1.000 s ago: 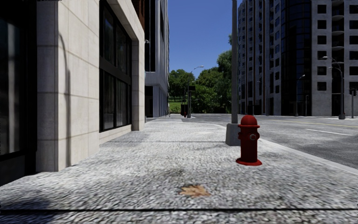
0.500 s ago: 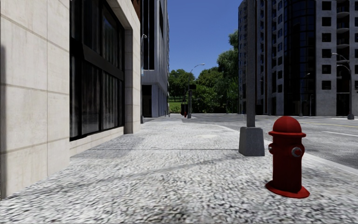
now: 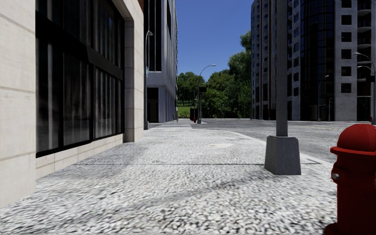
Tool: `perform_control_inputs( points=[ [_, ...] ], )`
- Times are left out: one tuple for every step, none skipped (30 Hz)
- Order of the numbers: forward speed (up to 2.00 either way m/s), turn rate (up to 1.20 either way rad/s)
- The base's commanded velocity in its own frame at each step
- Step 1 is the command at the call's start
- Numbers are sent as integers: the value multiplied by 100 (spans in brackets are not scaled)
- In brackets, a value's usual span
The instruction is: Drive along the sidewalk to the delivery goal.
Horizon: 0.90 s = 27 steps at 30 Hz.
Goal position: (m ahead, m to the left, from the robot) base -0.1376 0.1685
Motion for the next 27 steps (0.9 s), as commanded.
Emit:
perform_control_inputs(
  points=[
    [72, 0],
    [68, 0],
    [60, 0],
    [47, 0],
    [47, 0],
    [40, 0],
    [38, 0],
    [33, 0],
    [20, 0],
    [20, 0],
    [0, 0],
    [0, 0],
    [0, 0],
    [0, 0],
    [0, 0],
    [0, 0],
    [0, 0],
    [0, 0],
    [0, 0],
    [0, 0],
    [0, 0],
    [0, 0],
    [0, 0],
    [0, 0],
    [0, 0],
    [0, 0],
    [0, 0]
  ],
)
